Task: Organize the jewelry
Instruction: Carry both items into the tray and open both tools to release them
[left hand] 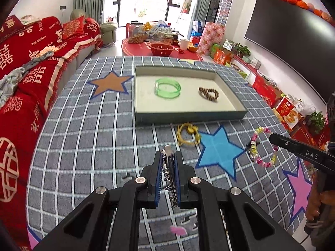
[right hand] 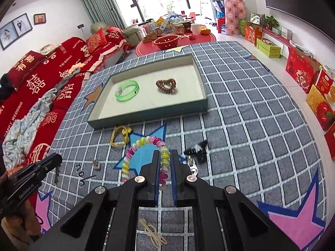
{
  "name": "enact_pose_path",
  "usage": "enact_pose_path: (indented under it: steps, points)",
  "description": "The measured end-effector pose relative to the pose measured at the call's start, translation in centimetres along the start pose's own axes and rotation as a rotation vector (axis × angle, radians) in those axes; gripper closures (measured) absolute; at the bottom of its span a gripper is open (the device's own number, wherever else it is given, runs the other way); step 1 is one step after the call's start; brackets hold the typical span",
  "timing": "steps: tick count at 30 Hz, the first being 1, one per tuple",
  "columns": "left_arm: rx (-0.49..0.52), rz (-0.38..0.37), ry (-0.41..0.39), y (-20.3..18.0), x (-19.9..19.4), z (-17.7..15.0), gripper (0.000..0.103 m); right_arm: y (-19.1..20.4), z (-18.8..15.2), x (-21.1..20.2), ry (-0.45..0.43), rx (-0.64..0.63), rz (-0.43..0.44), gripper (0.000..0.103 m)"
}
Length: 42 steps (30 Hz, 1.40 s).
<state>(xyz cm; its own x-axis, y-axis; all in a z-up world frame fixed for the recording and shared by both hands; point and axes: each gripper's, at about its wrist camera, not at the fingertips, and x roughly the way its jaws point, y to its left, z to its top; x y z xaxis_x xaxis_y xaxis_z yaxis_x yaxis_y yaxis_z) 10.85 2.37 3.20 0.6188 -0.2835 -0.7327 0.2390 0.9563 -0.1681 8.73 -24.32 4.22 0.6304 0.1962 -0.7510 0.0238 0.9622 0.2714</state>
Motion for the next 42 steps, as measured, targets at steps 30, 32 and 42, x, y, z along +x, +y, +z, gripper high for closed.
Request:
enact_pose_path:
  steps: [30, 32, 42]
  points:
    - [0.069, -0.051, 0.21, -0.2, 15.7, 11.3, 0.079, -1.3, 11.8, 16.1, 0.214, 0.112, 0.055, 0.093]
    - [0.077, -0.036, 0.229, -0.1, 16.7, 11.1, 0.079, -1.5, 11.8, 16.8, 0.217, 0.1, 0.03, 0.093]
    - [0.071, 0.042, 0.222, -0.1, 20.0, 11.8, 0.079, -1.8, 13.5, 17.9, 0.154, 0.025, -0.088, 0.093]
